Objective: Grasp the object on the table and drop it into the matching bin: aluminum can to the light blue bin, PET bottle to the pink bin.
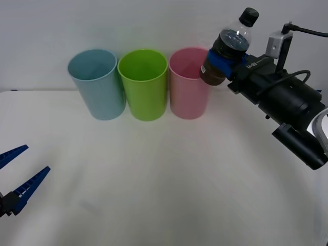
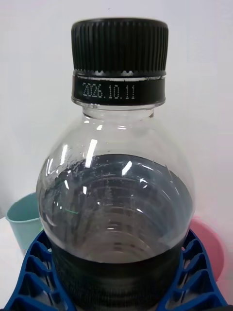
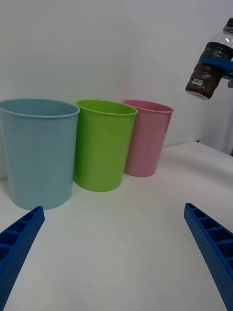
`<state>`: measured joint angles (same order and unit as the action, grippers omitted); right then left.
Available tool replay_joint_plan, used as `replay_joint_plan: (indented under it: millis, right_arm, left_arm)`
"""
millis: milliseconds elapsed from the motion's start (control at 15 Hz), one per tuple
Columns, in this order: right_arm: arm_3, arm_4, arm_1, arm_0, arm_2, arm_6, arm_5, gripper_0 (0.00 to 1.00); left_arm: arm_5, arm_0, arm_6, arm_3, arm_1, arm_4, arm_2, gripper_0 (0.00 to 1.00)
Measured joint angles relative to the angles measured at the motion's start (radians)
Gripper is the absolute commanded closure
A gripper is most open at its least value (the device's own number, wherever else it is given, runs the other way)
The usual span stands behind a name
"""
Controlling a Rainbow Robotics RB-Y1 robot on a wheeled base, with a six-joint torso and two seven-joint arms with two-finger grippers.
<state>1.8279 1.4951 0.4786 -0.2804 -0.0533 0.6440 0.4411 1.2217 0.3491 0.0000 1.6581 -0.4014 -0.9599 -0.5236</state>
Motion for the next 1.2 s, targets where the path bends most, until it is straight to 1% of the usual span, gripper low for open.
replay_joint_plan:
  millis: [467,600,733,867,1067,1200]
  right_arm:
    - [-0.208,0.132,-0.099,-0.168,0.043,0.000,0.025,1.00]
    - [-0.271,0.148,-0.124,-0.219,0.049,-0.002,0.025,1.00]
    - [-0.332,0.185,-0.157,-0.264,0.061,-0.005,0.025,1.00]
    - [-0.396,0.206,-0.183,-0.312,0.071,-0.010,0.025,1.00]
    - [-0.469,0.271,-0.235,-0.373,0.103,-0.015,0.025,1.00]
    - [-0.512,0.289,-0.257,-0.408,0.116,-0.023,0.024,1.00]
  left_arm:
    - [0.000,0.000,0.000,0.000,0.000,0.000,0.000,0.00]
    - [0.000,0.000,0.000,0.000,0.000,0.000,0.000,0.00]
    - [0.000,0.000,0.000,0.000,0.000,0.000,0.000,0.00]
    - [0.000,0.000,0.000,0.000,0.000,0.000,0.000,0.00]
    - [0.000,0.000,0.000,0.000,0.000,0.000,0.000,0.00]
    - [0.000,0.000,0.000,0.000,0.000,0.000,0.000,0.00]
